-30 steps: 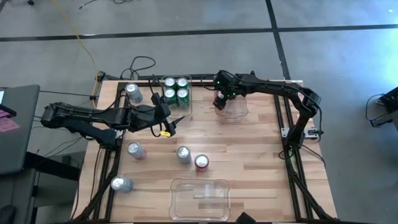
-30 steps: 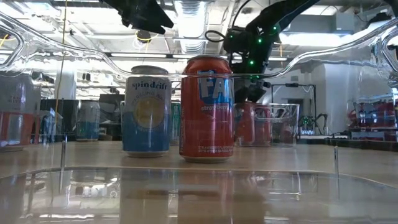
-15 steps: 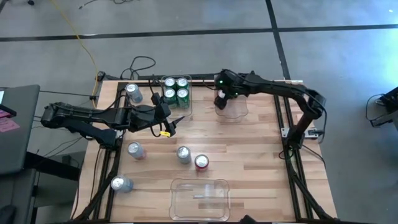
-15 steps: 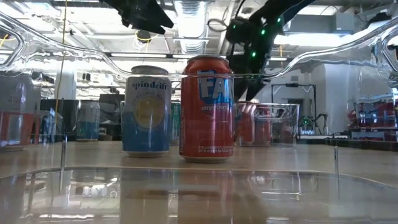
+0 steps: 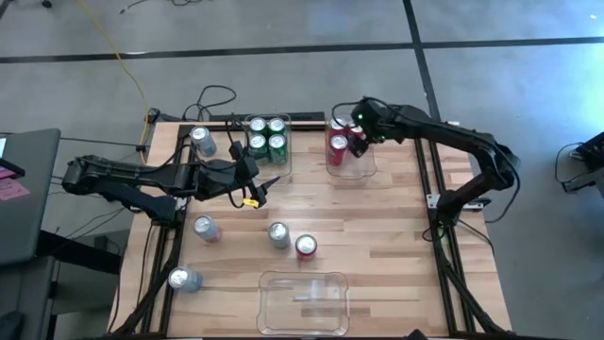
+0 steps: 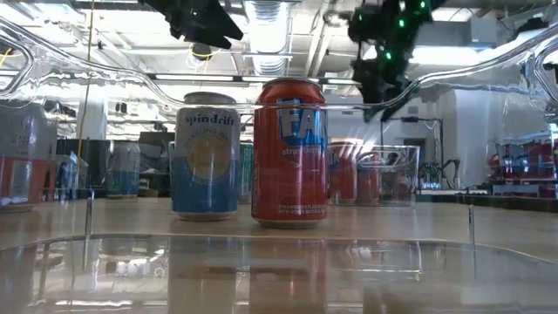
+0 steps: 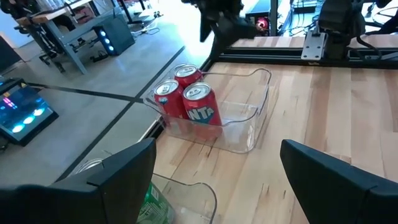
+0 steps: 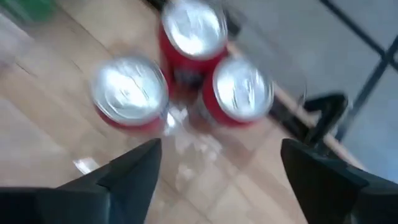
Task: Sort soda cans
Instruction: Adjust the red soda can in the top right transparent bin
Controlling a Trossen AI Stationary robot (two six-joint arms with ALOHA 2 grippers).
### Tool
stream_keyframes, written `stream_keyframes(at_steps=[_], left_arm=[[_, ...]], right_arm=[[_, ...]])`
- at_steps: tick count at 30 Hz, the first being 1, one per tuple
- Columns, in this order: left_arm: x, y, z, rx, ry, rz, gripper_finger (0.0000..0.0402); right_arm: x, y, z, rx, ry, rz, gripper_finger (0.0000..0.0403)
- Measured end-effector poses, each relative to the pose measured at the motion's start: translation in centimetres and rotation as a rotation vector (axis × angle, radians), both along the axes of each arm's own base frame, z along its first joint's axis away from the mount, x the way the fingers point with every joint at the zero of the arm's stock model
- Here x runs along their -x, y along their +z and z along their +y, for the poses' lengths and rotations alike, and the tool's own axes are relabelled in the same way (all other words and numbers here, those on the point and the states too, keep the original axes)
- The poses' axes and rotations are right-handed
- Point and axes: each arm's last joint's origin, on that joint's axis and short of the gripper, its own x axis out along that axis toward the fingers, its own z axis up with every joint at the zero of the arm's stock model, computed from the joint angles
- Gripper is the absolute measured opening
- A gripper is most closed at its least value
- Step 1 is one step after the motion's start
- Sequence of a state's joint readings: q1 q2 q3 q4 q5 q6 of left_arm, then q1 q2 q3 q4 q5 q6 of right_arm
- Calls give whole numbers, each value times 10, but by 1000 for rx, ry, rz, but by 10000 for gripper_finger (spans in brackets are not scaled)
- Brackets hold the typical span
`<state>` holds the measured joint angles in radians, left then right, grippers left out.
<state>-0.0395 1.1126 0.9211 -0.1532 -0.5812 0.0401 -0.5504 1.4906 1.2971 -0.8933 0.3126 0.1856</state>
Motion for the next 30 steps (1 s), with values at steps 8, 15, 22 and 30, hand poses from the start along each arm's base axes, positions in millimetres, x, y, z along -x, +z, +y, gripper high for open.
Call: stream_keyframes(at_steps=[8, 15, 22, 30], left_arm=[[0, -1, -1, 0, -5, 10, 338], [0, -1, -1, 0, -3, 7, 338], [0, -1, -1, -1, -2, 6, 338], [0, 0, -1, -7, -5, 9, 338]], right_arm=[[15, -50, -7, -133, -22, -1, 247], [16, -66, -18, -102, -38, -106, 186], [25, -72, -33, -63, -89, -159, 160], [30, -72, -43, -41, -122, -184, 155]])
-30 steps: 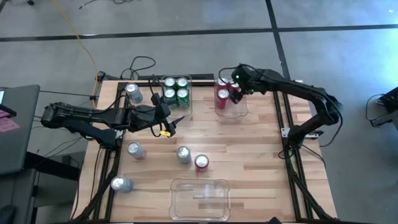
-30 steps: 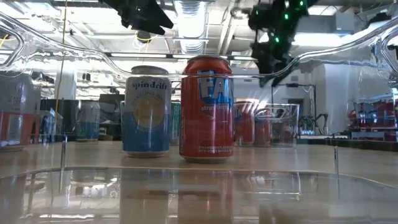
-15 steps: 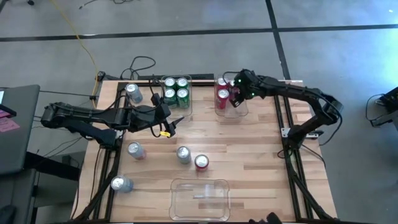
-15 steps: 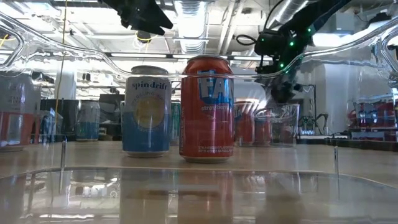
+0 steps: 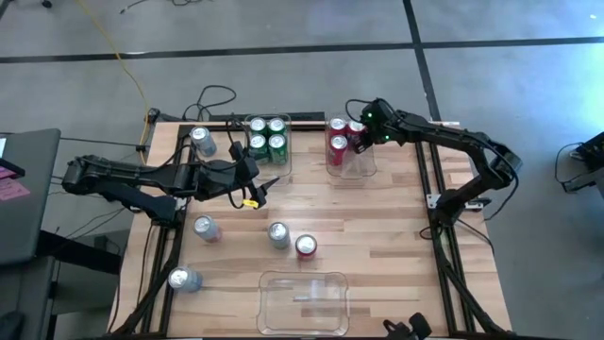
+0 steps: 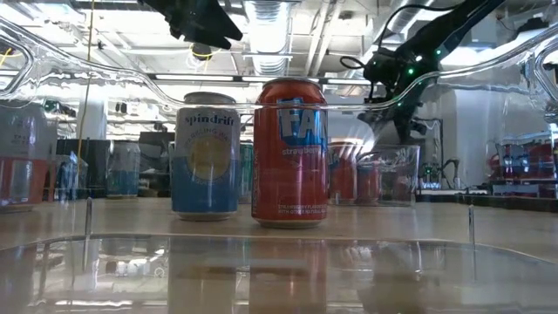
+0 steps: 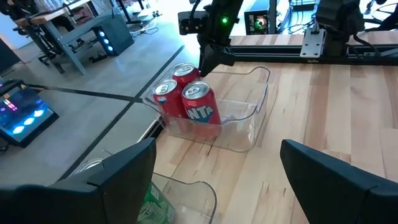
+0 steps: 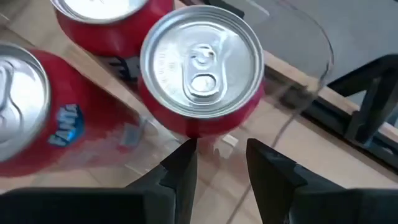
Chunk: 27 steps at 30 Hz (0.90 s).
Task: Sort soda cans
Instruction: Adjust the red soda can in the top right transparent bin, then put the red soda can into the top right transparent bin
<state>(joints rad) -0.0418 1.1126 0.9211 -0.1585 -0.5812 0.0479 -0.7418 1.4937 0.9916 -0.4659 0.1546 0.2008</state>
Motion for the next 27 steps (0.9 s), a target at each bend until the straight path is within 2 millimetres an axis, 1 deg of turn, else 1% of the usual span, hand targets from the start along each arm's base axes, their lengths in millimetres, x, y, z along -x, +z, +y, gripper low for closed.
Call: stream_keyframes(at_steps=[8, 13, 18, 22, 24, 27], left_arm=[[0, 0, 0, 1, 0, -1, 338], [0, 0, 0, -4, -1, 3, 338], [0, 0, 0, -6, -2, 4, 338], [0, 0, 0, -6, -2, 5, 338], [0, 0, 0, -6, -2, 8, 338], [0, -1, 0, -7, -2, 13, 338]], right_arm=[[-2, 2, -2, 32, 13, -23, 155], [1, -1, 1, -9, 18, 26, 155], [0, -1, 9, -32, 43, 54, 155], [0, 11, 24, -24, 70, 34, 155], [-1, 22, 37, -14, 96, 11, 155], [-1, 39, 62, 4, 153, -38, 155]])
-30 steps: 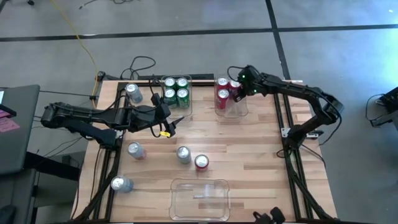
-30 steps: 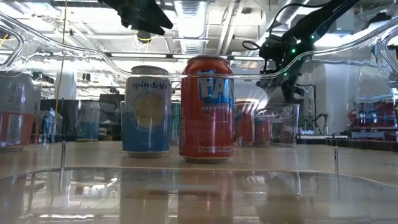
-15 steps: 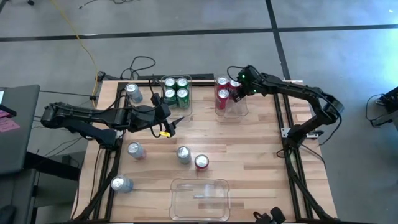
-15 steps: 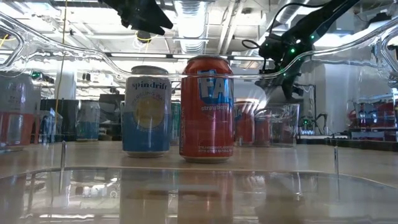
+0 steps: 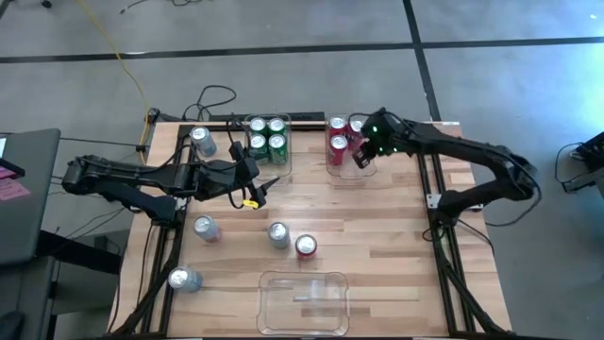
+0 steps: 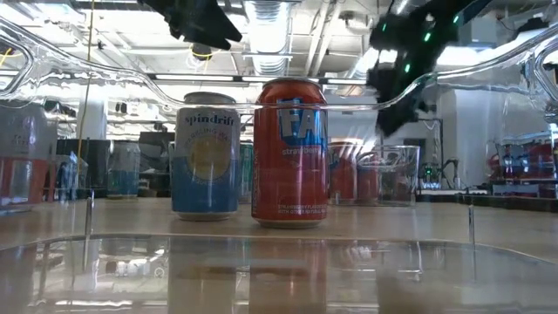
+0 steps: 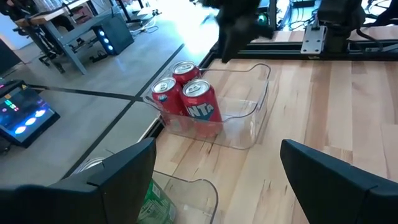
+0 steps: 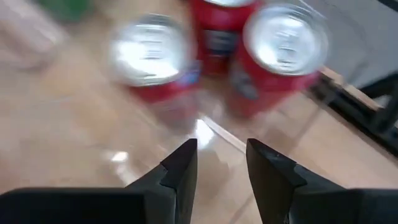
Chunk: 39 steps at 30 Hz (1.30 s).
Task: Sort soda cans
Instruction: Put the red soda can into the top right transparent bin
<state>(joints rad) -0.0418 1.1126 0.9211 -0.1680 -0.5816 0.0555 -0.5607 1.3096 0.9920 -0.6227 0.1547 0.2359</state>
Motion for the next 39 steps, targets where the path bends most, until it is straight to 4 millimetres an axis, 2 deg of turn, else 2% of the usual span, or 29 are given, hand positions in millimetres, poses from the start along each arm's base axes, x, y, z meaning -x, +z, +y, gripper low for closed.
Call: stream_keyframes(at_steps=[7, 12, 16, 22, 26, 33, 37, 39], left_arm=[[0, 0, 0, 1, 0, 0, 338], [0, -1, 0, 13, 4, 0, 338], [0, -1, 0, 33, 12, -9, 338], [1, -4, -2, 57, 9, 4, 338], [1, -4, -7, 70, -33, 13, 338], [1, -4, -16, 64, -74, 18, 338], [1, -5, -16, 65, -76, 19, 338], [2, -5, -16, 68, -75, 20, 338]], right_arm=[[-10, 28, 75, 12, 245, -123, 155], [-27, 32, 126, 13, 452, -215, 155], [-42, 29, 159, 34, 598, -255, 157], [-66, 13, 183, 34, 679, -291, 163], [-78, 1, 199, 54, 752, -291, 192], [-92, -15, 221, 108, 872, -294, 300], [-99, -25, 227, 108, 890, -293, 372], [-103, -31, 228, 103, 889, -286, 392]])
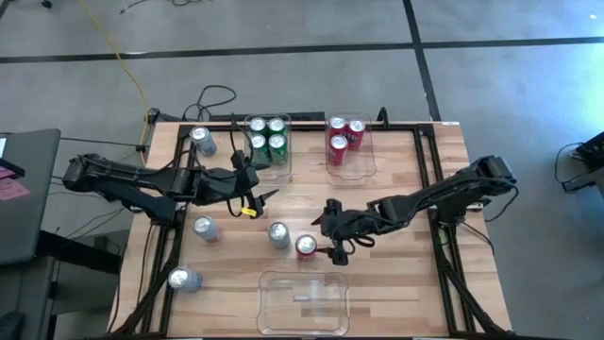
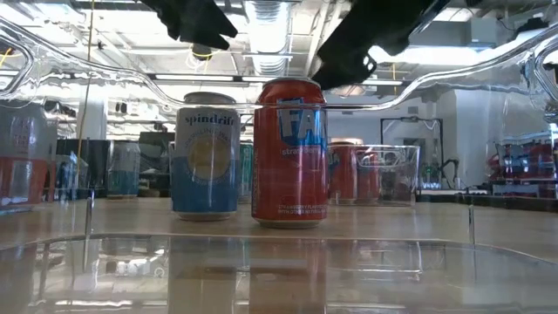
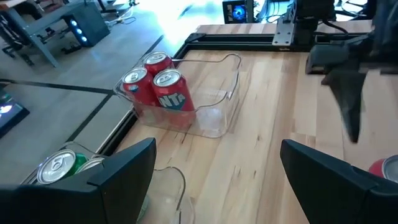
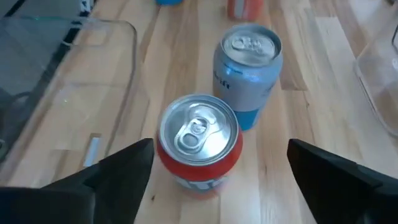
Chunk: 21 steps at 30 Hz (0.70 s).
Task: Sort soda cans
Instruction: Put the red soda can into the top right transparent bin
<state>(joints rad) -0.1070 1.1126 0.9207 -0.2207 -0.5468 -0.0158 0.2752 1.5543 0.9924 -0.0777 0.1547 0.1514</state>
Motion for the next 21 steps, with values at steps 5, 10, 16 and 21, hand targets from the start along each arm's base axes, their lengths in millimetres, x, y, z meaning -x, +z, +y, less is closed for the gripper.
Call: stream_keyframes(at_steps=[5, 10, 16, 21], left_arm=[[0, 0, 0, 2, 1, -1, 338], [0, 0, 0, 3, 1, -1, 338], [0, 0, 0, 3, 1, -2, 338], [0, 0, 0, 7, 3, -4, 338]], right_arm=[[-11, -14, 5, -24, 18, -8, 390], [-16, -25, 6, -33, 13, 9, 397], [-17, -24, 8, -55, 5, -4, 399], [-20, -29, 7, -73, 2, 7, 399]])
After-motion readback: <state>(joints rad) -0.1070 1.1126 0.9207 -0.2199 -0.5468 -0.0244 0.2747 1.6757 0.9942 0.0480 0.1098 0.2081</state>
